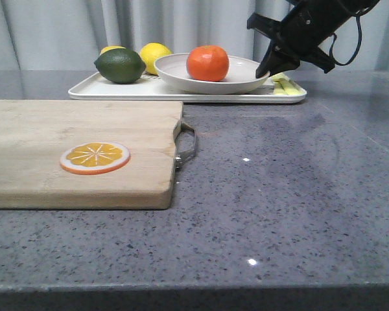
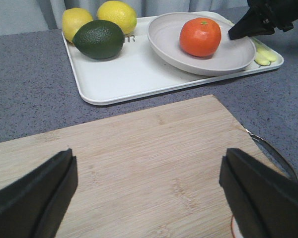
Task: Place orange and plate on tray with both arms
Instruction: 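Lower the plate onto the tray, open the right gripper, withdraw upward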
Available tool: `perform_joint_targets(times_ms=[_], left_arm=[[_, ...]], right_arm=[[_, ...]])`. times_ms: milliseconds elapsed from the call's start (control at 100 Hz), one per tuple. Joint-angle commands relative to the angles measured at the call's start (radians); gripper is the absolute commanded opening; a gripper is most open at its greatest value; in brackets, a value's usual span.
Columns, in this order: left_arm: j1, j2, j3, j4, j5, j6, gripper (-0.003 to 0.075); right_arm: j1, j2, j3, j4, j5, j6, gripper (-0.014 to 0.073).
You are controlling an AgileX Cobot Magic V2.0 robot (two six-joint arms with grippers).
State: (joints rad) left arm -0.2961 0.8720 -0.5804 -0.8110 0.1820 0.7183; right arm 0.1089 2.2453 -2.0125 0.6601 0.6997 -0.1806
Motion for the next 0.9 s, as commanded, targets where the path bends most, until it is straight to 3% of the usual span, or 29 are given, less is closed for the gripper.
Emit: perform_joint_targets(times_ms=[0, 440, 750, 890], left_arm=[[0.0, -0.003, -0.028, -0.019, -0.053, -0.009, 0.0566], [0.0, -0.003, -0.028, -0.019, -0.053, -0.009, 0.0566], [0.0, -0.003, -0.028, -0.019, -0.053, -0.009, 0.0566], [0.0, -0.003, -0.028, -0.019, -0.053, -0.009, 0.0566]], right_arm=[[-0.001, -0.066, -0.037, 0.028, -0.052, -0.01, -0.0092], [-0.001, -0.066, -0.037, 0.028, -0.051, -0.01, -0.007], [-0.001, -0.066, -0.037, 0.028, -0.048, -0.01, 0.0197], [-0.001, -0.066, -0.037, 0.028, -0.048, -0.01, 0.0251]])
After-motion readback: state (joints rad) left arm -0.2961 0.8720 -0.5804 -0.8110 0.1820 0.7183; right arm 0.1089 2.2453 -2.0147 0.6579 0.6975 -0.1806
